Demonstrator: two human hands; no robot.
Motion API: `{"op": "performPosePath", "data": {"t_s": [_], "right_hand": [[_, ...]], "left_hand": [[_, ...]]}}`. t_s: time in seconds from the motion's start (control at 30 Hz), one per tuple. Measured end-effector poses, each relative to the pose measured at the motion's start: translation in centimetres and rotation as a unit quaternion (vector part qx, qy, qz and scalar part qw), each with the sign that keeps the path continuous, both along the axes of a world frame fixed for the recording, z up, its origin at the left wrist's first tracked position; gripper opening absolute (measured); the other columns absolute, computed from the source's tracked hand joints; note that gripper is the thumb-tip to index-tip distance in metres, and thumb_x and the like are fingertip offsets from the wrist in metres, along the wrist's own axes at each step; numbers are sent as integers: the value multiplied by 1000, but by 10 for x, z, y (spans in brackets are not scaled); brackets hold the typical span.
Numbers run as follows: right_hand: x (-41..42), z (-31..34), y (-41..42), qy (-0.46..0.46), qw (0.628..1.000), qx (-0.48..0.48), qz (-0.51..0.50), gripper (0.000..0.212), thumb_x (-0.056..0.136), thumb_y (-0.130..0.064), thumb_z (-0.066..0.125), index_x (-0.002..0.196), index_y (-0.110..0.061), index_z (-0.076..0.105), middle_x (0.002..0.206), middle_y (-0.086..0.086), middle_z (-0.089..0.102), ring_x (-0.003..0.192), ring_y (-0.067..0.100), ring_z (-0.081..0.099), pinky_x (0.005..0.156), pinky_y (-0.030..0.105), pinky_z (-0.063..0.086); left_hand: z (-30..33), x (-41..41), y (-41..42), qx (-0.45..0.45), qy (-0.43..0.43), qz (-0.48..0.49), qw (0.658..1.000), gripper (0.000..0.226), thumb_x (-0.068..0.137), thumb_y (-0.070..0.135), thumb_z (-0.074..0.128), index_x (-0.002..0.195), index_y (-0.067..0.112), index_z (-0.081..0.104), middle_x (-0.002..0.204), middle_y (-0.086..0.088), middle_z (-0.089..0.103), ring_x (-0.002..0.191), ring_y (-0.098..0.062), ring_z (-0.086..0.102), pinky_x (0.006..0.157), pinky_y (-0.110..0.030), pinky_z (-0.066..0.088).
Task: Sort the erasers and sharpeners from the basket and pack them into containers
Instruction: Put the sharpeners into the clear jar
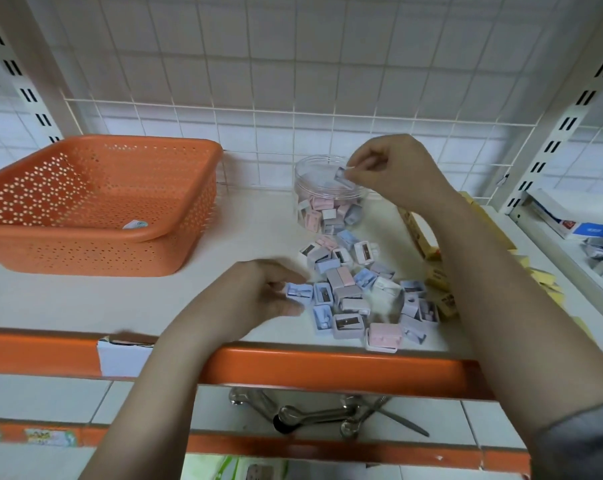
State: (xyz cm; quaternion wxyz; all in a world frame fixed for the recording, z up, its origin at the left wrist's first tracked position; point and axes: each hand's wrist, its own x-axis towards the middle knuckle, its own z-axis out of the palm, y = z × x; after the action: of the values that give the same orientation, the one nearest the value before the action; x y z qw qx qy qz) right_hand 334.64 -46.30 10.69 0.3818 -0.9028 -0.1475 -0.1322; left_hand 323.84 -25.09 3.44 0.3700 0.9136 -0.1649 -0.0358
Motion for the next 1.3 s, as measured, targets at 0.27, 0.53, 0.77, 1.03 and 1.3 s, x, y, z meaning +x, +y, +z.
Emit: {"op": "performPosePath", "data": {"t_s": [0.27, 0.53, 0.77, 1.03, 1.3], "right_hand": [[46, -20, 25, 35, 992, -77, -95, 11, 79, -16, 71, 83, -5, 72, 88, 6, 70, 75, 11, 58, 66, 19, 45], [-20, -7, -16, 62, 995, -33, -65, 7, 83, -19, 69, 80, -13, 71, 76, -12, 66, 75, 4, 60, 70, 15, 47], [-102, -5, -39, 262, 954, -145, -20, 32, 66, -36, 83, 93, -26, 68, 88, -5, 67, 82, 10, 64, 77, 27, 52], [-117, -21, -36, 256, 941, -221, -26, 32, 70, -31, 81, 98, -24, 66, 86, -11, 55, 76, 3, 52, 70, 22, 45], [-98, -5, -40, 191, 968, -158, -42, 5, 80, -24, 72, 82, -22, 69, 82, -8, 65, 75, 10, 62, 64, 23, 50]], "left_hand": [[-3, 1, 1, 52, -59, 13, 997, 30, 83, 15, 69, 110, 26, 69, 81, 27, 54, 76, 12, 51, 69, -2, 34], [44, 42, -2, 67, -161, 83, 981, 33, 90, 22, 61, 123, 23, 61, 114, 3, 63, 88, -7, 54, 79, -21, 36], [67, 121, -41, 75, -156, 73, 982, 33, 87, 26, 64, 119, 16, 64, 118, 3, 64, 86, -6, 55, 76, -12, 33], [57, 147, -56, 100, -120, 70, 985, 33, 89, 27, 61, 121, 17, 62, 123, 1, 61, 110, -14, 56, 85, -18, 35], [49, 73, -41, 5, -182, 82, 980, 20, 91, 23, 57, 108, 21, 69, 106, 9, 67, 89, 0, 57, 73, -7, 36]]}}
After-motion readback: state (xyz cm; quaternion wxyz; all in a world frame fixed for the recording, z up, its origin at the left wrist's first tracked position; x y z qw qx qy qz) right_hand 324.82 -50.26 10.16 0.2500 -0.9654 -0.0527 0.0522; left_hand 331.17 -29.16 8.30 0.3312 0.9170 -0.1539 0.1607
